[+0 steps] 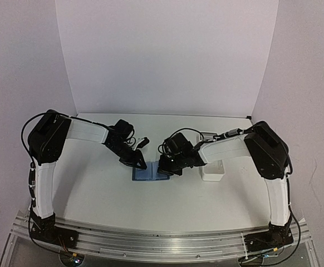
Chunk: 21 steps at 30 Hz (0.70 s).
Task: Put the credit cards into the card holder
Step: Open the card holder at the center of the board, then pick up the credit card from the storage box.
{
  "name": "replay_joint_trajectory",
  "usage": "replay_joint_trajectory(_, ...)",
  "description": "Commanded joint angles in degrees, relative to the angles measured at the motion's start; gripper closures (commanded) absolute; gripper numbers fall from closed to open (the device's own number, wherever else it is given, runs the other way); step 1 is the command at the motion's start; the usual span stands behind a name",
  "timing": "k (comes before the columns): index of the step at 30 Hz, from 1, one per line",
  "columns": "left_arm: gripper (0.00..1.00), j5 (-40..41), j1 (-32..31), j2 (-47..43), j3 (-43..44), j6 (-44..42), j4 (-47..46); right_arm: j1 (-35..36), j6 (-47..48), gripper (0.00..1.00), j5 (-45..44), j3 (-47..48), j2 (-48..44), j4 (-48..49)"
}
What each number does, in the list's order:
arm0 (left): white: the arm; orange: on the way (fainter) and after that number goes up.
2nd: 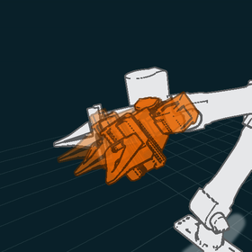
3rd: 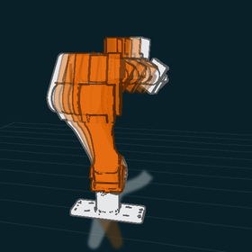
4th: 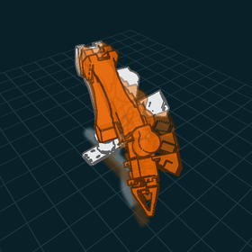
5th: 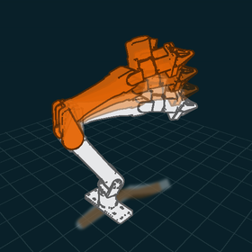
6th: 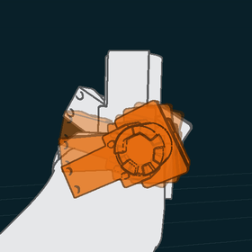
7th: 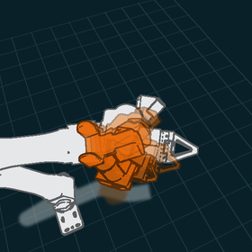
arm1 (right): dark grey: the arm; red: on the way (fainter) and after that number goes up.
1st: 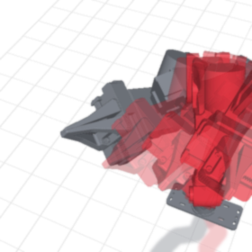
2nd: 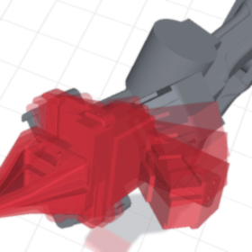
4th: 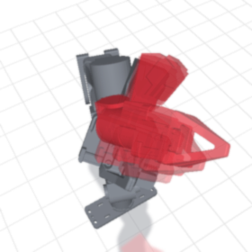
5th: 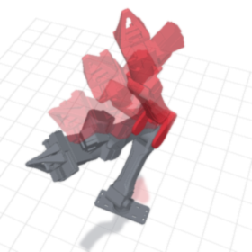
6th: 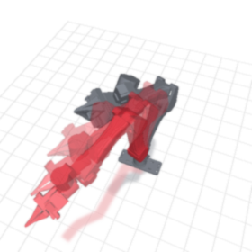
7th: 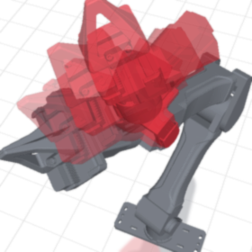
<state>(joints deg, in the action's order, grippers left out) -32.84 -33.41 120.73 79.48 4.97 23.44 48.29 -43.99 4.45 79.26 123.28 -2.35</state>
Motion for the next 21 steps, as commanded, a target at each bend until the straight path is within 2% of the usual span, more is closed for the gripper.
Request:
replay_joint_trajectory(1,0.81,-0.1,-0.32,-3.14,1.28,-3.32,-0.08,-0.05,1.28,1.0,1.75,3.06,-2.48,-0.73)
replay_joint_trajectory(6,0.8,0.31,-0.34,-4.52,0.72,-4.12,0.19,-0.1,1.25,1.0,2.77,4.09,-3.14,-0.45)
replay_joint_trajectory(12,0.76,-1.89,-0.28,-7.28,5.71,-4.88,3.43,-1.08,4.47,1.0,2.88,8.72,-6.19,-0.46)
replay_joint_trajectory(15,0.71,-4.73,-0.17,-9.98,5.21,-6.73,2.63,-2.79,6.75,0.91,4.84,9.58,-8.1,-0.35)
replay_joint_trajectory(17,0.61,-6.99,-0.02,-12.67,3.87,-7.3,1.24,-5.0,10.43,0.74,7.25,10.35,-9.99,-0.43)
replay_joint_trajectory(18,0.54,-8.21,0.32,-13.76,2.58,-7.8,0.22,-5.89,12.68,0.62,8.23,10.63,-10.98,-0.46)
replay_joint_trajectory(19,0.46,-8.65,0.5,-14.92,1.52,-8.22,-1.34,-6.87,14.91,0.47,8.86,10.8,-12.15,-0.53)
replay_joint_trajectory(21,0.28,-8.98,0.91,-16.98,-0.36,-8.87,-3.97,-8.84,21.6,0.05,8.92,10.42,-14.87,-0.63)
